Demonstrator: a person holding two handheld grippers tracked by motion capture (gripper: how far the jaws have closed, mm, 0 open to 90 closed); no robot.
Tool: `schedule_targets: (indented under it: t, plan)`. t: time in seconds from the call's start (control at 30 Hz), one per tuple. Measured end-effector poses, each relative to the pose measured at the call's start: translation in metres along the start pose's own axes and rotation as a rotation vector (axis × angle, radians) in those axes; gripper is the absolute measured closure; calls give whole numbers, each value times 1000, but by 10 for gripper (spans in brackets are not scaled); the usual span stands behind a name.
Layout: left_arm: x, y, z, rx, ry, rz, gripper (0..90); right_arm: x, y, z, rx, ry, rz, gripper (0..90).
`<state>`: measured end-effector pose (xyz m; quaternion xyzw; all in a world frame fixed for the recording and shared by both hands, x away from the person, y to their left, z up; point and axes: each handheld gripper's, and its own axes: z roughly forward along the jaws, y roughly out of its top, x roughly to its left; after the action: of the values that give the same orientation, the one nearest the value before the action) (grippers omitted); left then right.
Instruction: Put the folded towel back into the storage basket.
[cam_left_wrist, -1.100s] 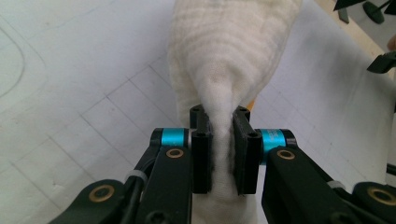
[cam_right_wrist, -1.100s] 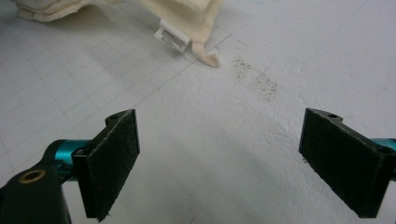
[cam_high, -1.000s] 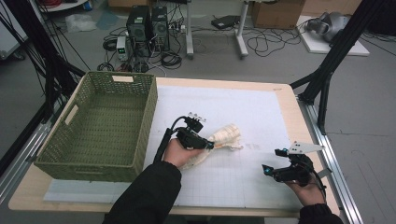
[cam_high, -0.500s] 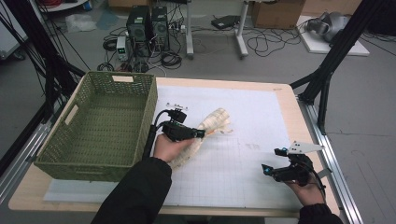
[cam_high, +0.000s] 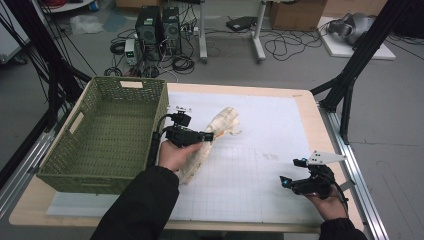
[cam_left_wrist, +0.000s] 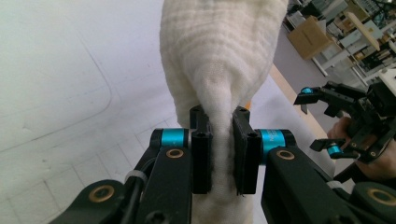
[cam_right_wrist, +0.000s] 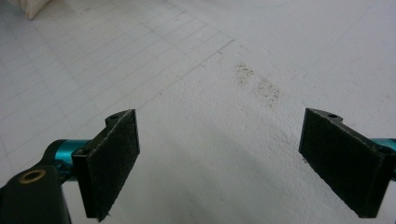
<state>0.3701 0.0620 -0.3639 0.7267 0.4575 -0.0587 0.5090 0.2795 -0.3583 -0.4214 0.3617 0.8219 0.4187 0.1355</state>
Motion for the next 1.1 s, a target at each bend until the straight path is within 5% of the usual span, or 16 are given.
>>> schedule_targets:
  t: [0.63, 0.77, 1.1]
  plan:
    - [-22, 21, -44, -73, 11, 21, 800, 0, 1, 2, 5, 7, -10, 114]
    - [-16, 27, -61, -113, 1, -13, 799, 1, 1, 3, 10, 8, -16, 115]
    - [11, 25, -93, -158, 62, -84, 799, 1, 1, 7, 26, 13, -21, 115]
